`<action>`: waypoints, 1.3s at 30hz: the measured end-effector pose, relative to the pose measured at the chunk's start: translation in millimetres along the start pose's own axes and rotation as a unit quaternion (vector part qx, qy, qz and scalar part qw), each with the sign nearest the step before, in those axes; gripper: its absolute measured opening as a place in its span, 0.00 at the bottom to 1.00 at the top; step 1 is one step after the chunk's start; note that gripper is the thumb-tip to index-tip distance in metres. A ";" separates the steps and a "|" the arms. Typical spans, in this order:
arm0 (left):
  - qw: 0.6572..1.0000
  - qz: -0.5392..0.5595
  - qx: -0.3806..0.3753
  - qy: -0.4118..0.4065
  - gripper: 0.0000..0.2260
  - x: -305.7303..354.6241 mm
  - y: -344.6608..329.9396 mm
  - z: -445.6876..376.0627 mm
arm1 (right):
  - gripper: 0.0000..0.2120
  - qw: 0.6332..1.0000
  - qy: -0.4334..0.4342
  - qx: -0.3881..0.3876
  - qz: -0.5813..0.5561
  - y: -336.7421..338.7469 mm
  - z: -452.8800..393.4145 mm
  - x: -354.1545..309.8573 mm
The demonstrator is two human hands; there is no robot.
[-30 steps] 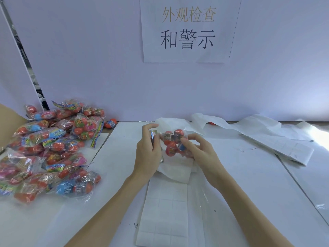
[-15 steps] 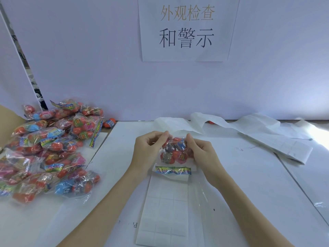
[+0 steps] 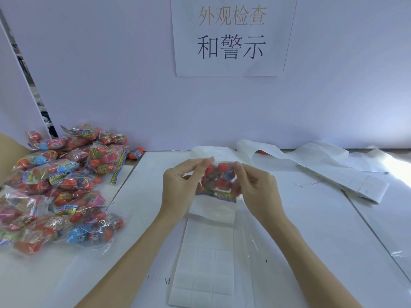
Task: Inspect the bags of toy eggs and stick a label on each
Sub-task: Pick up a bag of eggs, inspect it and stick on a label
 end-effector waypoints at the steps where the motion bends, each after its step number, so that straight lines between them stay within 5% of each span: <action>1: 1.000 0.004 0.003 -0.002 0.13 0.8 1.6 -1.1 | 0.15 1.000 0.002 -0.010 -0.017 -0.5 1.2 -1.7; 5: 0.996 0.079 0.006 0.033 0.21 -2.5 7.7 -6.9 | 0.13 0.991 -0.006 -0.049 -0.123 -7.1 2.1 -7.5; 9: 0.998 0.017 0.028 -0.045 0.08 -1.9 9.6 -6.1 | 0.12 0.968 -0.033 -0.060 -0.242 -7.6 2.5 -7.7; 12: 0.988 -0.068 0.012 -0.139 0.27 0.5 4.4 -4.1 | 0.24 0.945 -0.080 -0.057 -0.311 -8.3 1.4 0.3; 16: 1.000 -0.021 -0.009 -0.012 0.28 -9.8 4.1 -8.4 | 0.22 0.907 -0.138 -0.031 -0.397 -3.2 -6.3 8.6; 19: 0.993 0.054 -0.047 0.096 0.19 -21.0 4.1 -11.2 | 0.15 0.904 -0.155 -0.064 -0.393 -2.0 -8.3 11.1; 23: 0.991 0.056 -0.047 0.112 0.03 -25.6 5.0 -10.6 | 0.14 0.913 -0.153 -0.077 -0.371 -4.4 -4.8 11.0; 32: 0.997 -0.049 -0.034 0.054 0.04 -25.2 -1.0 -4.7 | 0.15 0.932 -0.186 -0.051 -0.307 -9.6 -2.1 16.9; 36: 0.996 -0.018 0.050 0.071 0.05 -29.7 6.6 -6.8 | 0.14 0.941 -0.185 -0.145 -0.243 -16.1 3.5 16.0; 39: 0.990 0.052 0.035 0.128 0.06 -33.5 3.1 -6.5 | 0.09 0.948 -0.175 -0.126 -0.233 -16.9 4.7 14.3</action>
Point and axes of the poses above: each hand's wrist, its own z-axis away from the middle knuckle, its own y-axis out of the back of the hand, x = y × z, the point moved 4 cm from there along -z, towards the middle knuckle, and after that the axes turned 1 degree about -x, right-handed, at the moved point
